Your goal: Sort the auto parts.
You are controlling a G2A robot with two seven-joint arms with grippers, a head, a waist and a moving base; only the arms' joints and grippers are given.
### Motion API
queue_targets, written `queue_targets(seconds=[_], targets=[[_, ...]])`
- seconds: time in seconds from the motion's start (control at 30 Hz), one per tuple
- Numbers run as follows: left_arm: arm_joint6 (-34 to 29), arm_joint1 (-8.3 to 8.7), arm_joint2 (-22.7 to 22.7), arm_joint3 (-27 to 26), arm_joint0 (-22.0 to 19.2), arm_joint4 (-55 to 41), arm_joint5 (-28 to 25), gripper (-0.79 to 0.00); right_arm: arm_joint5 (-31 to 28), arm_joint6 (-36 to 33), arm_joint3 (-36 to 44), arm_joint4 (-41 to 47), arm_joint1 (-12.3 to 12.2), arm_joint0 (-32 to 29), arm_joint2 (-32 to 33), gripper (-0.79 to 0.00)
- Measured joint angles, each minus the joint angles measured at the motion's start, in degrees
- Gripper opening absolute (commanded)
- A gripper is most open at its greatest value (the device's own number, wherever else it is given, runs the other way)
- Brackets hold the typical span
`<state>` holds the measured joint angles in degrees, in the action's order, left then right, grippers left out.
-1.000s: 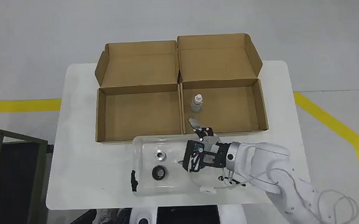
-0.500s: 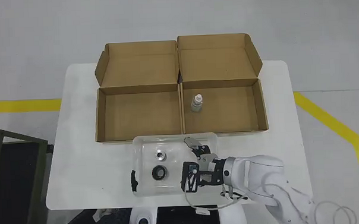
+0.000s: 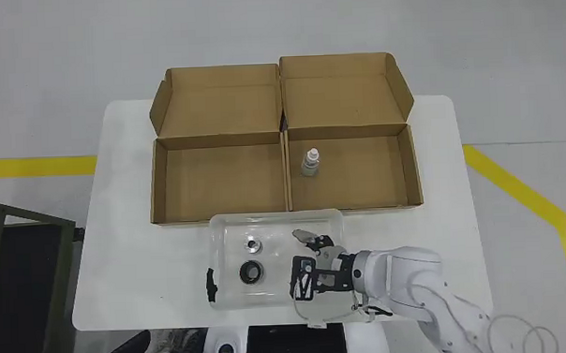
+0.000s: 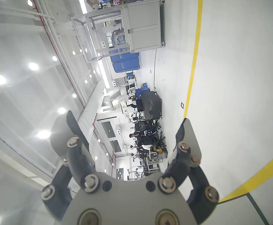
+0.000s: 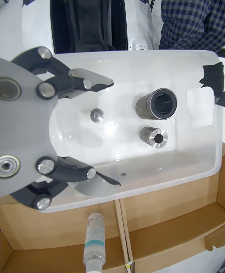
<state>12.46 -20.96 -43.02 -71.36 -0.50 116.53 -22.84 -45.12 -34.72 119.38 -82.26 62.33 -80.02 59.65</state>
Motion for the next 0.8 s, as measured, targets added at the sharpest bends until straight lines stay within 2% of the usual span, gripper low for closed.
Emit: queue_targets(seconds=[0.3,0.47,0.57,0.8], targets=[[0.0,0.0,0.0,0.0,0.0,0.0,0.0,0.0,-0.9,-2.7,-2.5,0.2,-0.1,1.1,-1.4,-0.185],[0.0,0.0,0.0,0.0,0.0,0.0,0.0,0.0,-1.0,-4.4,-4.1,1.0,0.0,2.4,-2.7,-0.209],[0.0,0.0,0.0,0.0,0.0,0.0,0.0,0.0,-0.8,-4.7,-5.0,1.5,0.1,3.3,-3.4,-0.246],[0.0,0.0,0.0,0.0,0.0,0.0,0.0,0.0,-0.5,-6.3,-6.8,2.3,0.4,5.1,-5.1,-0.397]])
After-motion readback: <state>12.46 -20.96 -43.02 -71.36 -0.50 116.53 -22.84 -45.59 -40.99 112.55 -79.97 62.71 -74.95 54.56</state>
